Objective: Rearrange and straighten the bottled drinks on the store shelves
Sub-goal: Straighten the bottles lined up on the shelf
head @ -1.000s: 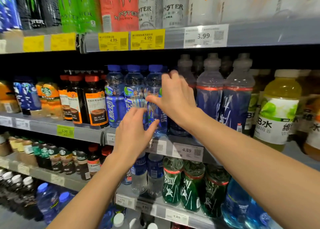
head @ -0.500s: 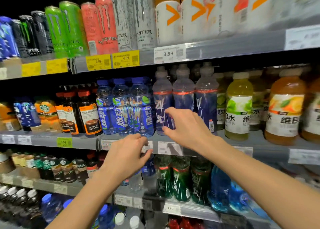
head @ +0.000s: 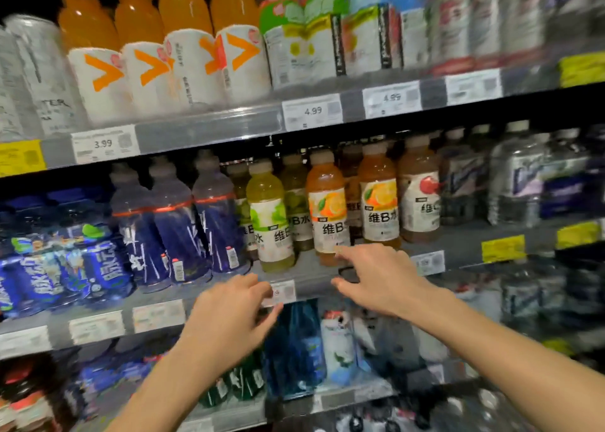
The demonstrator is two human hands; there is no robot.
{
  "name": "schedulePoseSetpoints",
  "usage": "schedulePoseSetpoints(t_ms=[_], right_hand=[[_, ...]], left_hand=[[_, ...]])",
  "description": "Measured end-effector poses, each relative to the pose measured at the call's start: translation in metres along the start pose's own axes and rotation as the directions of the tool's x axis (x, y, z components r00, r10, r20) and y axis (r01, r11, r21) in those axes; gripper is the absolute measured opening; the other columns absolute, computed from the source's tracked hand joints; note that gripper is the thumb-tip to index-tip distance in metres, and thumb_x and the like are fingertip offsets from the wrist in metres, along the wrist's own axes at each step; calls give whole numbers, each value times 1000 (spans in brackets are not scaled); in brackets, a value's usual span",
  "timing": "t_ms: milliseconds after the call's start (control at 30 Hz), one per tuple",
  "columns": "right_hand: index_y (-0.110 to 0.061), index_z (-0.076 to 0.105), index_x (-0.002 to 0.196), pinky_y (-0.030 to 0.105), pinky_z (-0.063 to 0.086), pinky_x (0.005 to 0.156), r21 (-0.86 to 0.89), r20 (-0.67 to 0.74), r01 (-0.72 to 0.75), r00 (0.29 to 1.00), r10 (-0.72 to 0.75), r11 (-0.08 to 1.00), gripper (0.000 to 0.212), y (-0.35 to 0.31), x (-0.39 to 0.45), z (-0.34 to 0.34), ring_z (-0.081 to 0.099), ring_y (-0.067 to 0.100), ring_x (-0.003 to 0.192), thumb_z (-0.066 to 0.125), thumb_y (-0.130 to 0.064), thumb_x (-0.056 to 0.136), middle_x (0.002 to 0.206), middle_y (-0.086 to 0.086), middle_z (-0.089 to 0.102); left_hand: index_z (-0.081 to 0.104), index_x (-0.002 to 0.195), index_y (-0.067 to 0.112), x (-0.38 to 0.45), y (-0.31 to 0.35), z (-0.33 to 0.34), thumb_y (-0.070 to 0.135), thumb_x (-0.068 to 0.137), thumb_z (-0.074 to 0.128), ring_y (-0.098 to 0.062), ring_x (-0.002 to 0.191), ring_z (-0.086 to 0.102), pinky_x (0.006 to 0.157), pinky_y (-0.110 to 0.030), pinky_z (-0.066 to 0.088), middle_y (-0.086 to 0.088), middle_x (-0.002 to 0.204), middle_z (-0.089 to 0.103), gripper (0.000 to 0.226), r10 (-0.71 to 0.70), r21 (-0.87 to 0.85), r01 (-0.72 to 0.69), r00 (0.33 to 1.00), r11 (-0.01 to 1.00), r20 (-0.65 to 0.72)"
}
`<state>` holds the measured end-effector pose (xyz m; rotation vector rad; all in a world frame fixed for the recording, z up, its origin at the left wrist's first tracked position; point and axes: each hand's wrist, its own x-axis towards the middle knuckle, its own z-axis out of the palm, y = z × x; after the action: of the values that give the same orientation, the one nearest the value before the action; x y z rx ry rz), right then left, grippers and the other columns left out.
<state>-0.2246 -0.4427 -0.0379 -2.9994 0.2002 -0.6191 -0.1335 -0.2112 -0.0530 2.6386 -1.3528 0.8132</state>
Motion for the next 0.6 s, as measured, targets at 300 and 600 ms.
schedulePoseSetpoints(t_ms=[300, 600], right_hand=[[-28, 58, 126, 35, 53, 79, -78, -24, -204, 979, 203, 976, 44, 128, -49, -25, 62, 22, 114, 55, -56, 92, 118, -4, 68], [-27, 62, 116, 40, 55, 84, 49, -89, -412, 906, 415, 910, 38, 211, -65, -35, 65, 21, 103, 63, -52, 88, 108, -6, 69]], left_hand=[[59, 95, 31, 67, 97, 36, 64, 91, 26, -13, 85, 62, 60, -28, 48, 12, 90, 61, 47, 146, -56, -146, 989, 988, -5], [51, 76, 33, 107, 157, 51, 56, 85, 57, -10, 65, 60, 44, -22, 24, 13, 69, 53, 26, 220, -68, -222, 975, 973, -35]])
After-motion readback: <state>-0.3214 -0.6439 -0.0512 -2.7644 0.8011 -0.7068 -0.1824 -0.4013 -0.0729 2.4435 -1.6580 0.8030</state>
